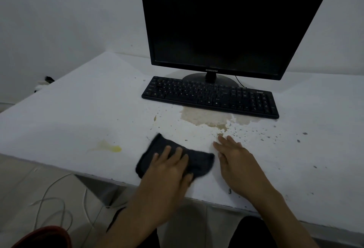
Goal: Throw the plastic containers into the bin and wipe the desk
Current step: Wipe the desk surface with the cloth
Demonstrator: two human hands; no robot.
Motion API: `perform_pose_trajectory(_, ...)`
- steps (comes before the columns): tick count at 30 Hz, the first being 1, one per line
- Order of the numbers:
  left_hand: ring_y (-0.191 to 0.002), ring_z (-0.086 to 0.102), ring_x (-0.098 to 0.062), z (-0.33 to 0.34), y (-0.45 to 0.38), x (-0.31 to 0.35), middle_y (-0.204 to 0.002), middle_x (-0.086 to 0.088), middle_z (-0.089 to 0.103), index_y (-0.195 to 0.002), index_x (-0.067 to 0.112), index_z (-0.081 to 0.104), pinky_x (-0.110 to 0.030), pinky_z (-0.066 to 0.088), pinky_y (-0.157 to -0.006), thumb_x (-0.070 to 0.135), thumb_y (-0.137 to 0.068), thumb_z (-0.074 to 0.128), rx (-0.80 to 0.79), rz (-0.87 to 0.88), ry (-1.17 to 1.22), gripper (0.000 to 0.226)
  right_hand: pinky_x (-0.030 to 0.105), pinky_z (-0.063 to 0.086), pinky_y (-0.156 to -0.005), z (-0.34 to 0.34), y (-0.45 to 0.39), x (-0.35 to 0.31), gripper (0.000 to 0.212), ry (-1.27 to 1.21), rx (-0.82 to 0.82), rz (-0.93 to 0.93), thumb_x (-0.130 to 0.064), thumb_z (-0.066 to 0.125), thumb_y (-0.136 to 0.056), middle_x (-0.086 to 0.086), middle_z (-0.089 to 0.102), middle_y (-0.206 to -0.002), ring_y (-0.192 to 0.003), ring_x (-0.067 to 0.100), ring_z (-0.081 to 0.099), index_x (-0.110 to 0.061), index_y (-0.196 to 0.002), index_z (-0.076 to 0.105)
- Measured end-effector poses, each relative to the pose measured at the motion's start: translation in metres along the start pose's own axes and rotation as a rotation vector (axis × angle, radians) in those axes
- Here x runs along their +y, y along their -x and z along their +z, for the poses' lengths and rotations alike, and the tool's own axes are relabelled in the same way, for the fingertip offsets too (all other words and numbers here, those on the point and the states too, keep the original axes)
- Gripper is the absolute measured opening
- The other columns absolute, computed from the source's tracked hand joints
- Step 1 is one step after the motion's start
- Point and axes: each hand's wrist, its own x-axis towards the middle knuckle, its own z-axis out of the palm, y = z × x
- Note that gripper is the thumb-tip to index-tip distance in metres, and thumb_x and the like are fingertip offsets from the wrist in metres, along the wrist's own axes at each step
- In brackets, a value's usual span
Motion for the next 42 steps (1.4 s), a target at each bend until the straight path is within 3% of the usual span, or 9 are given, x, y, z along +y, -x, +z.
perform_pose_trajectory(5,-0.139,0.026,-0.018,-0.001,-0.011,-0.021,-0.149,0.003,0.031,-0.146,0.016,0.023,-0.031,0.021,-0.114,0.035,-0.099,0.033,0.110,-0.024,-0.015,0.052,0.023,0.001,-0.114,-0.001,0.000,-0.001,0.043,-0.017,-0.002,0.001,-0.017,0.031,-0.099,-0.003,0.020,-0.154,-0.144,0.014,0.010,-0.018,-0.142,0.033)
perform_pose_trajectory(9,-0.111,0.052,-0.024,-0.016,-0.026,-0.039,-0.120,-0.007,0.056,-0.122,0.008,0.051,-0.031,0.040,-0.090,0.022,-0.096,0.043,0.159,-0.107,0.078,0.030,0.024,0.001,-0.114,-0.003,-0.001,-0.002,0.043,-0.014,-0.016,0.008,-0.018,0.029,-0.100,-0.004,0.019,-0.155,-0.145,0.014,0.009,-0.018,-0.143,0.033)
perform_pose_trajectory(15,-0.139,0.025,-0.014,-0.007,0.004,-0.010,-0.147,0.007,0.034,-0.141,0.018,0.036,-0.020,0.018,-0.110,0.024,-0.097,0.044,0.111,0.005,0.120,0.046,0.029,0.008,-0.118,-0.003,-0.003,-0.004,0.043,-0.011,-0.029,0.047,-0.014,0.032,-0.099,-0.002,0.021,-0.155,-0.144,0.016,0.012,-0.017,-0.142,0.035)
perform_pose_trajectory(20,-0.079,0.057,-0.019,-0.006,-0.022,-0.053,-0.093,-0.004,0.062,-0.100,0.010,0.061,-0.031,0.047,-0.067,0.012,-0.091,0.051,0.283,-0.156,0.149,0.014,0.034,0.022,-0.113,-0.005,-0.006,-0.019,0.046,0.091,-0.076,0.090,-0.017,0.031,-0.098,0.002,0.020,-0.155,-0.142,0.021,0.020,-0.017,-0.144,0.029)
perform_pose_trajectory(27,-0.102,0.053,-0.009,-0.001,-0.018,-0.023,-0.109,0.004,0.061,-0.111,0.013,0.062,-0.026,0.046,-0.086,0.012,-0.090,0.054,0.245,0.027,0.264,0.023,0.035,0.028,-0.110,-0.010,-0.014,-0.024,0.042,0.096,-0.124,0.061,-0.016,0.032,-0.099,0.005,0.020,-0.154,-0.139,0.023,0.024,-0.015,-0.141,0.033)
perform_pose_trajectory(34,-0.061,0.047,-0.008,-0.015,-0.060,-0.036,-0.076,-0.001,0.061,-0.075,0.013,0.055,-0.022,0.035,-0.053,0.013,-0.092,0.050,0.303,-0.197,0.133,0.018,0.034,0.018,-0.115,-0.007,-0.020,-0.020,0.045,0.057,-0.106,0.048,-0.026,0.029,-0.100,0.001,0.017,-0.156,-0.144,0.017,0.014,-0.019,-0.144,0.030)
perform_pose_trajectory(37,-0.074,0.055,-0.008,-0.010,-0.032,-0.012,-0.088,0.004,0.065,-0.093,0.019,0.066,-0.021,0.040,-0.063,0.016,-0.089,0.053,0.221,-0.092,0.237,0.014,0.035,0.015,-0.116,-0.006,-0.017,-0.016,0.045,0.020,-0.117,0.042,-0.023,0.029,-0.100,0.001,0.014,-0.157,-0.145,0.017,0.010,-0.020,-0.145,0.028)
perform_pose_trajectory(40,-0.115,0.052,-0.008,-0.003,0.000,0.008,-0.120,0.009,0.061,-0.118,0.023,0.061,-0.018,0.039,-0.095,0.019,-0.090,0.054,0.208,0.017,0.307,0.029,0.032,0.008,-0.117,-0.004,-0.015,-0.013,0.051,0.022,-0.160,0.038,-0.014,0.032,-0.099,0.001,0.004,-0.158,-0.145,0.016,0.002,-0.019,-0.148,0.019)
perform_pose_trajectory(42,-0.117,0.051,-0.008,-0.004,-0.006,-0.004,-0.121,0.009,0.062,-0.118,0.022,0.061,-0.016,0.036,-0.094,0.017,-0.089,0.056,0.255,-0.020,0.301,0.029,0.029,0.005,-0.116,-0.003,-0.015,-0.012,0.052,-0.007,-0.140,0.028,-0.012,0.033,-0.099,0.000,0.002,-0.158,-0.145,0.014,-0.001,-0.020,-0.148,0.017)
